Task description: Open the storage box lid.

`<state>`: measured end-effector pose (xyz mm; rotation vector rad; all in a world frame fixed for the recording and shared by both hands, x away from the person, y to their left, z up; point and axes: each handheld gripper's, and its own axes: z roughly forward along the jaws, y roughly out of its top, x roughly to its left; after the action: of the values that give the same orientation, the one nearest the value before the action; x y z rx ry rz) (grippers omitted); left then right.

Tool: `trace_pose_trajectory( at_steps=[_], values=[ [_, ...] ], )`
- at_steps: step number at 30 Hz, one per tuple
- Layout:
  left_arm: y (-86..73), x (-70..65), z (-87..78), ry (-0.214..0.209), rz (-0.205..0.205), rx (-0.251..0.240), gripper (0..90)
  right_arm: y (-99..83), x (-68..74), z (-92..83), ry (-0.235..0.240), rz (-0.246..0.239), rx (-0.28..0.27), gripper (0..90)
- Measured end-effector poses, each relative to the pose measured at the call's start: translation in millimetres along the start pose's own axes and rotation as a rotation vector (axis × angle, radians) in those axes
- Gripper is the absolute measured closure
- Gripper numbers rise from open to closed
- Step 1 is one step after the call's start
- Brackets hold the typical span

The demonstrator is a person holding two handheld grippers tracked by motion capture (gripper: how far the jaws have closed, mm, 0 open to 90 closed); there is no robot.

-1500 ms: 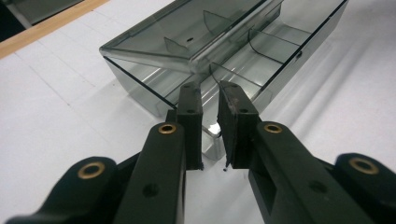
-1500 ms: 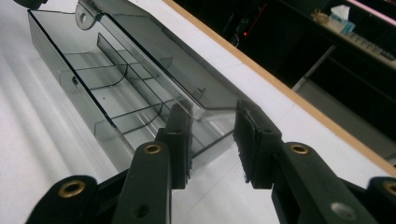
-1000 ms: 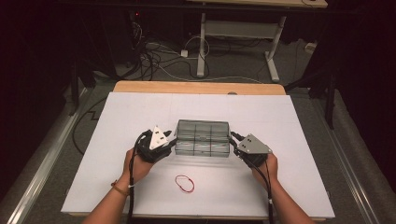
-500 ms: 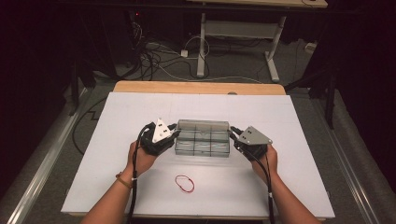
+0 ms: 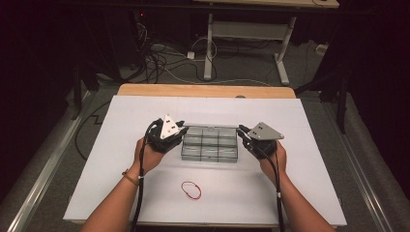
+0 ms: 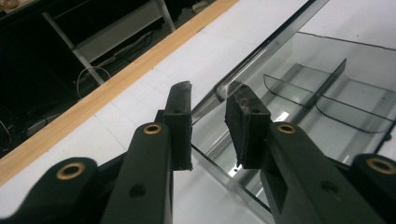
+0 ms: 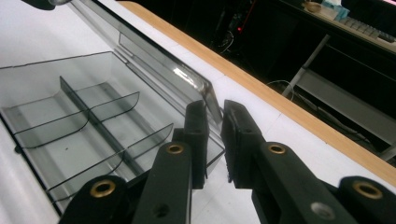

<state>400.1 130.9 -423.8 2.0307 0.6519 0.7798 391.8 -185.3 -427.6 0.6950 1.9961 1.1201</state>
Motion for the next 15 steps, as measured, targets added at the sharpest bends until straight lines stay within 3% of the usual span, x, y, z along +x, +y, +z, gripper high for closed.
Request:
trace_pose_trajectory(
  at_steps=[11, 15],
  values=[
    [4.4, 9.9, 9.4, 0.002, -0.038, -0.018, 70.0, 7.2, -11.8, 10.4, -0.001, 0.063, -0.007, 82.6],
    [4.0, 13.5, 14.8, 0.002, -0.052, -0.021, 69.9, 7.7, -16.4, 14.7, 0.005, 0.110, -0.009, 83.1]
  ],
)
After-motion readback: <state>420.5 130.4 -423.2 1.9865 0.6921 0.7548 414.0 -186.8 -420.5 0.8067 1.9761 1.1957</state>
